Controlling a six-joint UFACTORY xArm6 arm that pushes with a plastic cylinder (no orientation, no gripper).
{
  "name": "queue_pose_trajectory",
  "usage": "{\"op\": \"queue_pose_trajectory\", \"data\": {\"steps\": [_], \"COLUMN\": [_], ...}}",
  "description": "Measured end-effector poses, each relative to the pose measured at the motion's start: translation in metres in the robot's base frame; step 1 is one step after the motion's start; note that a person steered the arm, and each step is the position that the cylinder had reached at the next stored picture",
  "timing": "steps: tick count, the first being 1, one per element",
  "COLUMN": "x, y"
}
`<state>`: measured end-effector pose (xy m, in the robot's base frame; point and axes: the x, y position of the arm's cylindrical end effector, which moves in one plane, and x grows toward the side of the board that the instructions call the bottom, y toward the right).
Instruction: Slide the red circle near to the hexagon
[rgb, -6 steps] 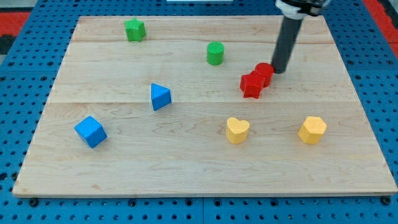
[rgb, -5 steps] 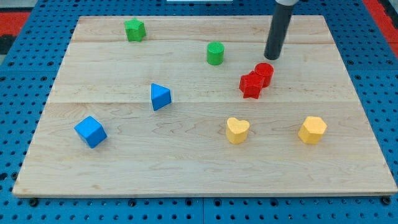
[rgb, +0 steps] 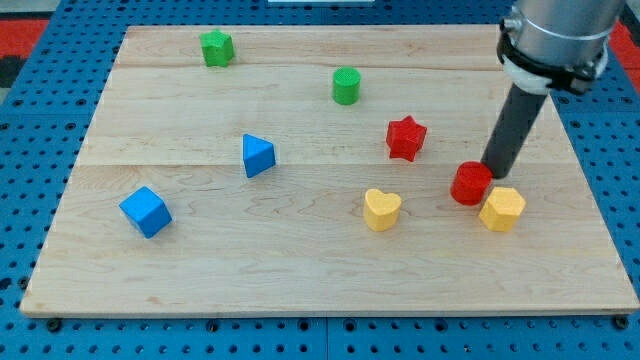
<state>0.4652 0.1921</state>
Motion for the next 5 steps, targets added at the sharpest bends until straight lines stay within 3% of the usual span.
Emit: {"op": "queue_pose_trajectory", "data": {"steps": [1, 2, 3, 4, 5], "x": [-0.024, -0.091, -0.140, -0.083, -0.046], "y": [-0.003, -0.032, -0.095, -0.129, -0.078]}}
